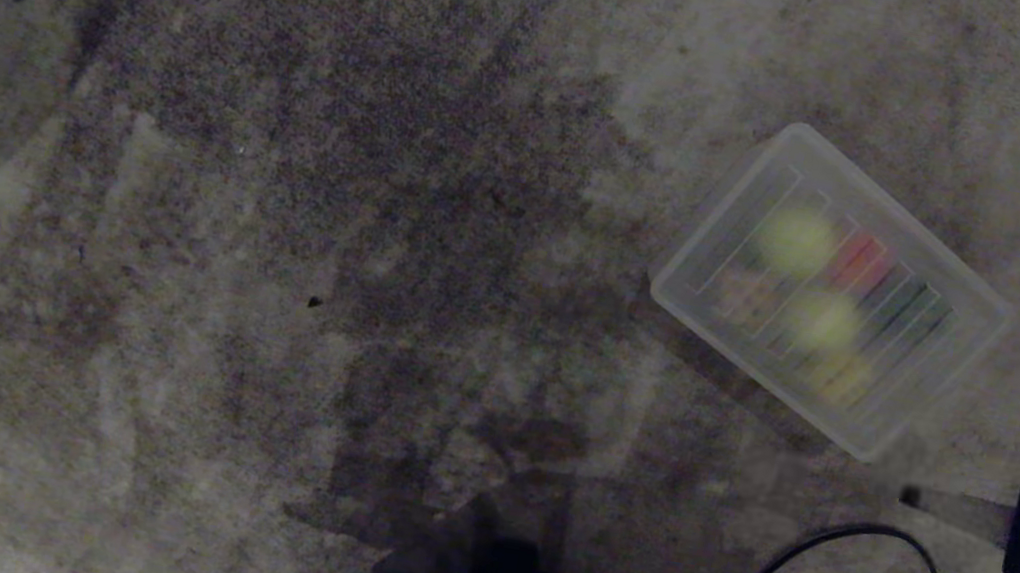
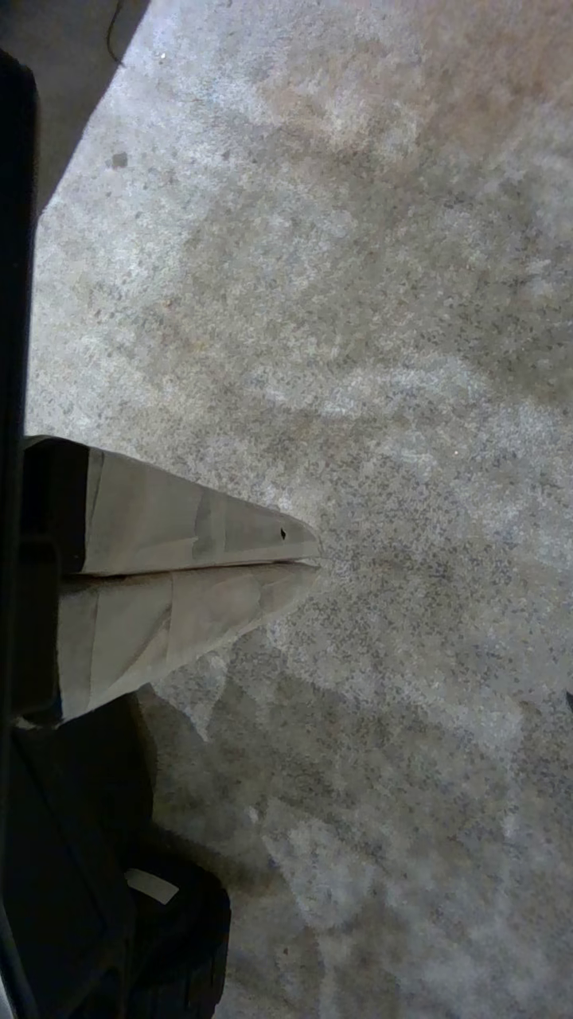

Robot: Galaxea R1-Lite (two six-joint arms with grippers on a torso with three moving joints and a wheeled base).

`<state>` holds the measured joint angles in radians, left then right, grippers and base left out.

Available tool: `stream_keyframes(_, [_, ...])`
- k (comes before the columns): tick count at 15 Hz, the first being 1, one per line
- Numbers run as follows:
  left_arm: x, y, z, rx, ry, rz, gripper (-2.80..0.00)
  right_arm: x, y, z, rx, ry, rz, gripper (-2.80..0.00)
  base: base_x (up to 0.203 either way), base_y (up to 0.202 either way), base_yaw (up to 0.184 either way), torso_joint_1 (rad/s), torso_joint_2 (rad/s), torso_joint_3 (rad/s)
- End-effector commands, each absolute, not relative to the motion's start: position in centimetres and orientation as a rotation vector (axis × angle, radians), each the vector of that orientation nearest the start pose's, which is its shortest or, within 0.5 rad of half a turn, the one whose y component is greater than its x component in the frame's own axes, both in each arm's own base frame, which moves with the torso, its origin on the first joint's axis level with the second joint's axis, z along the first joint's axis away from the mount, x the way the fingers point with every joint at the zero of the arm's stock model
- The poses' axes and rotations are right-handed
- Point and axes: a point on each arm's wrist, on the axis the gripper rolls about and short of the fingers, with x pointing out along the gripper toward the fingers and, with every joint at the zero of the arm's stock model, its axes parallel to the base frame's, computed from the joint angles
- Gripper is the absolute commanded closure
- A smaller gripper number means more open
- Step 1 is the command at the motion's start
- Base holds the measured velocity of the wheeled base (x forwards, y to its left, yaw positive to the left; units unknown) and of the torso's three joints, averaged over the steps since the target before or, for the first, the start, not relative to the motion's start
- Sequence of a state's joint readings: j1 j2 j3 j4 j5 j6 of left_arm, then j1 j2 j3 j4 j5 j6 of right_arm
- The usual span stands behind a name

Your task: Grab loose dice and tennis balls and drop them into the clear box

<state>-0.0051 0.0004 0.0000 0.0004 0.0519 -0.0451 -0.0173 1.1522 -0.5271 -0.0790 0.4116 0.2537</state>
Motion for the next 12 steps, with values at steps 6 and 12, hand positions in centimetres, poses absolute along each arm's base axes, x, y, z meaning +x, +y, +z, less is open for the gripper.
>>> stream_keyframes(6, [-2.3,0.1,7.5,-0.046,0.002,0.048,0.0,1.4,0.4,12.0,0.112,0.364,0.148,0.0,0.0,0.0,0.0,0.0,0.0,0.0])
stream_keyframes(12, [-2.3,0.1,7.5,-0.046,0.002,0.046,0.0,-1.9,0.2,8.9,0.069,0.145,0.135,0.0,0.0,0.0,0.0,0.0,0.0,0.0])
